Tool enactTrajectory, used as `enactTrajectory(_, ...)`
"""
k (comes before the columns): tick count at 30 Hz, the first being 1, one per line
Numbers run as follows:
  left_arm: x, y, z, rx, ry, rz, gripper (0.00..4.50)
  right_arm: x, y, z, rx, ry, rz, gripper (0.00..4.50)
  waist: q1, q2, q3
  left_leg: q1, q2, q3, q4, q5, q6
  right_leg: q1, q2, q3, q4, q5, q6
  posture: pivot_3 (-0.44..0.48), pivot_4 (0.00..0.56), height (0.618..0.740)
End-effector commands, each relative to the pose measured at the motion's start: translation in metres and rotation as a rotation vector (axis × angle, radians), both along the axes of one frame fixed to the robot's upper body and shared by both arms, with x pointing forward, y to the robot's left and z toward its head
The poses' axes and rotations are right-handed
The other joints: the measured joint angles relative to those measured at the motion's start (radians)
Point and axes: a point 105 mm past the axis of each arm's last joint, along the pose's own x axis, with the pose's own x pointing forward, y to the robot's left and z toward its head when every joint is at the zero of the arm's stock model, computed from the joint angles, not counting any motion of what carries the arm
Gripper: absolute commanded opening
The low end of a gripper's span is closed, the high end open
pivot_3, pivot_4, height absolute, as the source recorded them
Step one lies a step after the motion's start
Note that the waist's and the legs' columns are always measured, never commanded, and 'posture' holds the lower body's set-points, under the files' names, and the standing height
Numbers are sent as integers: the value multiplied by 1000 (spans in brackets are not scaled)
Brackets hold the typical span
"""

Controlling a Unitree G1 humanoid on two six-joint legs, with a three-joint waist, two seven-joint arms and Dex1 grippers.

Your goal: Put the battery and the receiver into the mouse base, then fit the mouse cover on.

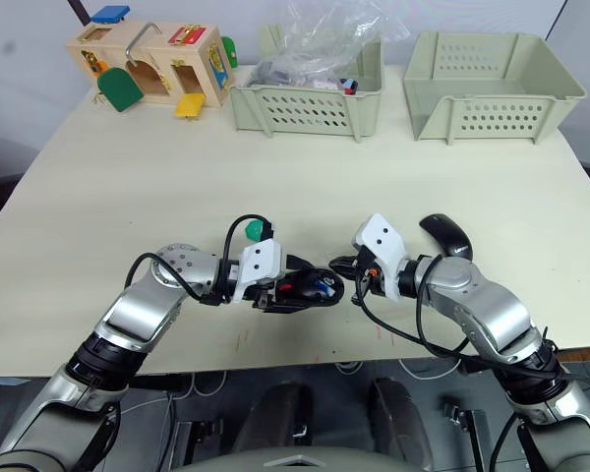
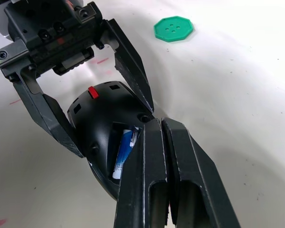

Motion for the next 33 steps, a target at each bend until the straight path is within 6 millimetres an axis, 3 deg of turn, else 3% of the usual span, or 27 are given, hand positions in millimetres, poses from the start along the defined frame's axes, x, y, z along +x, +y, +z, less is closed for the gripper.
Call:
enactTrajectory(1,-1,5,-5,32,9,4,2857,-1,3,3,13,-20,18,42,0,0,0,0,0,0,0,0,0,0,0,0,0,0,0,0,150,740)
enactTrajectory(18,-2,5,-5,32,10,2,2857,-3,10,-5,20,3,27,42,-1,0,0,0,0,0,0,0,-1,0,0,0,1,0,0,0,150,740)
enactTrajectory(33,-2,6,-4,29,12,7,2857,-1,3,-41,-52,73,-12,42,-1,0,0,2,0,0,0,1,-1,1,0,0,1,0,0,0,150,740)
